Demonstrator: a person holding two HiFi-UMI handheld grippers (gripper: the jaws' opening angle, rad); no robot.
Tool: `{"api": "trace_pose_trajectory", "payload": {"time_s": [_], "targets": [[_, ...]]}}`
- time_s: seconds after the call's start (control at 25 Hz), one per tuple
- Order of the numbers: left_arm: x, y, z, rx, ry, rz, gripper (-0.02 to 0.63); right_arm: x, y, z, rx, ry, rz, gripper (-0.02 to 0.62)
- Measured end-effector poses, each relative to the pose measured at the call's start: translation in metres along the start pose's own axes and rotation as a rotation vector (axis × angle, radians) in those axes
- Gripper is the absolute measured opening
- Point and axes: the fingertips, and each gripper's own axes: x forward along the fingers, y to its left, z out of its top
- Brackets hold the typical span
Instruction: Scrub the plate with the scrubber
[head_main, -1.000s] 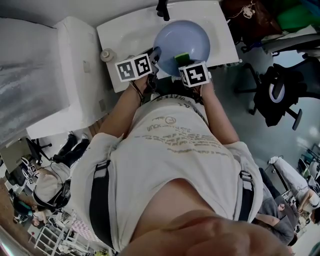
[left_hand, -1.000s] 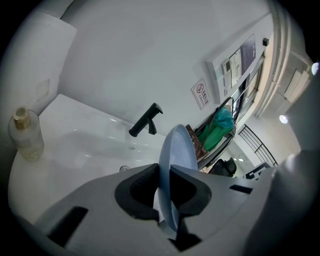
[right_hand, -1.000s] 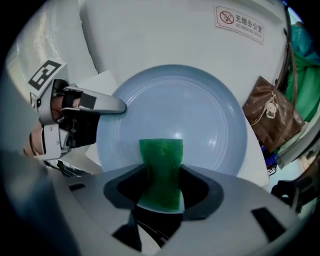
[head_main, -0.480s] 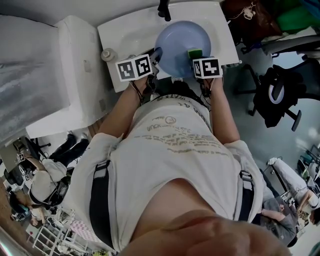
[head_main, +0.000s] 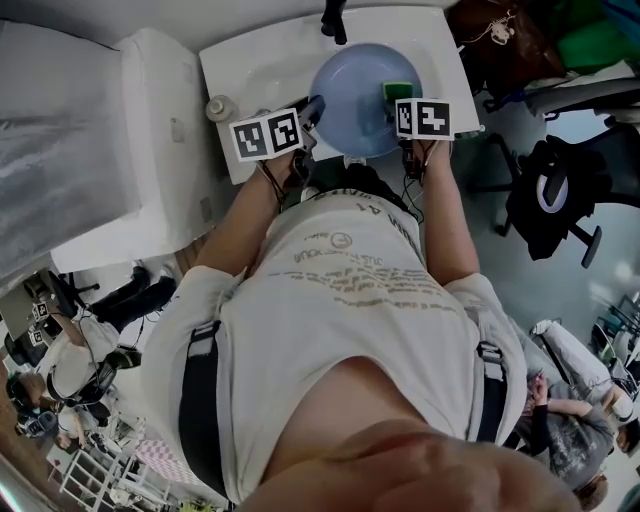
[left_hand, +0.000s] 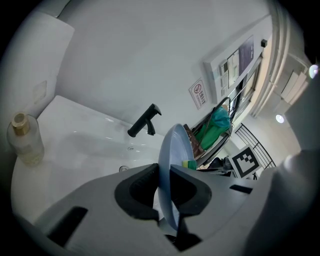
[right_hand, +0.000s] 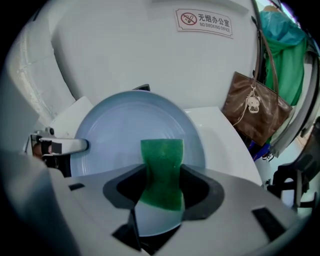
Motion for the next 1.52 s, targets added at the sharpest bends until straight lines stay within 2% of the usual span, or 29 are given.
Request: {"api": "trace_pose_trajectory", "payload": {"time_s": [0.2, 0.4, 0.56, 0.72, 1.0, 1.16, 1.36, 1.52], "targets": [[0.001, 0.001, -0.002, 0.003, 0.001, 0.022, 0.044, 0.003, 0.041, 0.013, -0.031, -0.012, 0.085, 0.209], [0.004, 0.001, -0.004, -0.002, 0.006, 0.053, 0.044, 0.006, 0.095, 0.010, -0.152, 0.012, 0.163, 0.209], [0.002, 0.001, -0.005, 0.013, 0.007, 0.053, 0.044, 0.006, 0.110, 0.010, -0.228, 0.022, 0.180, 0.210], [0.001, -0.005, -0.003, 0.039, 0.001, 0.042, 0.044, 0.003, 0.105, 0.015, -0.197, 0.025, 0.216, 0.210], [0.004, -0.010, -0.001, 0.056, -0.002, 0.026, 0.044, -0.002, 0.097, 0.022, -0.074, 0.000, 0.302, 0.206], [0.006, -0.012, -0.003, 0.064, 0.003, 0.031, 0.044, -0.002, 0.093, 0.019, -0.089, 0.007, 0.273, 0.205], [0.006, -0.012, -0.005, 0.066, 0.009, 0.040, 0.044, -0.004, 0.065, 0.029, -0.138, -0.034, 0.118, 0.206], [0.005, -0.011, -0.007, 0.056, 0.009, 0.037, 0.044, -0.004, 0.045, 0.034, -0.115, -0.040, 0.083, 0.206]]}}
